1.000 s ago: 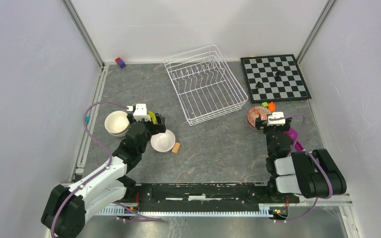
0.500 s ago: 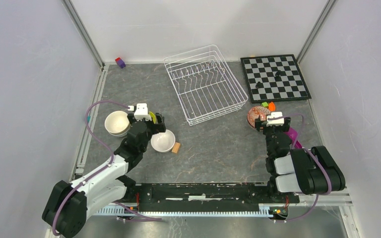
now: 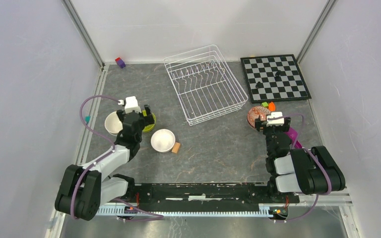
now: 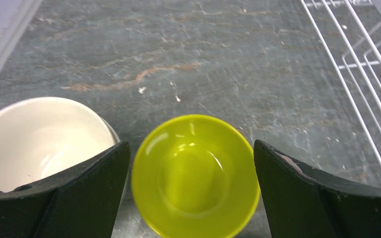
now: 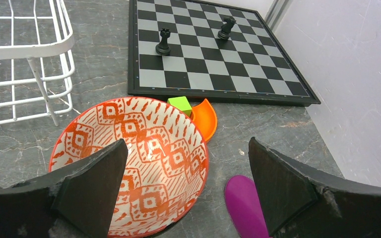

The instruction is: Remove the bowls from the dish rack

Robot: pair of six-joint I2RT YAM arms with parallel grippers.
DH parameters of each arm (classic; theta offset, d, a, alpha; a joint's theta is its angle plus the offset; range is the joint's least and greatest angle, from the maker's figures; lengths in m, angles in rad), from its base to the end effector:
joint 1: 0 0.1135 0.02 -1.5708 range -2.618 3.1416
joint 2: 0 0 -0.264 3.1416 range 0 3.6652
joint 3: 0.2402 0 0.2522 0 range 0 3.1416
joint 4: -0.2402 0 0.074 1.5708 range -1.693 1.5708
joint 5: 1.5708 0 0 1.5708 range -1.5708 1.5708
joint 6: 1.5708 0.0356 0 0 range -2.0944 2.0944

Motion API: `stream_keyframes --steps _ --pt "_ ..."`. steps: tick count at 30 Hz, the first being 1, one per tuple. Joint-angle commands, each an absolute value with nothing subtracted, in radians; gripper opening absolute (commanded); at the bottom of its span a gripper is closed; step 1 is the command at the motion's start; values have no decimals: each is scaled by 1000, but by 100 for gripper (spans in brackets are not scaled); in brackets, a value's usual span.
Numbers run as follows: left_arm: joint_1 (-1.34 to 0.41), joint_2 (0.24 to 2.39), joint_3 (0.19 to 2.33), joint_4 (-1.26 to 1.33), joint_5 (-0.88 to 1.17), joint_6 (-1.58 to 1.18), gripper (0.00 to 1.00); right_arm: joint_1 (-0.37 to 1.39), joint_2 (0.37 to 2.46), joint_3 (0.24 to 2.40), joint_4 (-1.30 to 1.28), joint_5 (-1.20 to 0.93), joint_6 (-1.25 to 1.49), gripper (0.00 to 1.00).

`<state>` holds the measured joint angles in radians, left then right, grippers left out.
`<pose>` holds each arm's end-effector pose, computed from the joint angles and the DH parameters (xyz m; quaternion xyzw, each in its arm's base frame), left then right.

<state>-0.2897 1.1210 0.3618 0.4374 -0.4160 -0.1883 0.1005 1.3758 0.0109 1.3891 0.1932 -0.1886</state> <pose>0.2200 -0.0506 0.1924 -0.0804 0.7989 0.0273 0.5955 0.1863 0.0119 0.1476 -0.0318 0.6979 -0.0987 0.7086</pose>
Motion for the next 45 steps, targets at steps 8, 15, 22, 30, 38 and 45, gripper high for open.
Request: stream_keyframes --steps 8,15,22,30,38,45 --pt "-203 1236 406 681 -343 -10 100 97 1380 -82 1417 204 -198 98" --pt "-101 1294 401 813 -169 -10 99 99 1381 -82 1417 203 -198 98" --pt "-32 1321 445 756 -104 -56 99 97 1381 -82 1417 204 -198 98" --pt "-31 1290 442 686 -176 -80 96 98 1381 -81 1418 204 -198 98" --pt "-29 1411 293 953 -171 -79 99 98 1380 -82 1417 204 -198 98" --pt "-28 1470 249 1086 -157 -74 100 98 1380 -81 1416 204 -198 98"
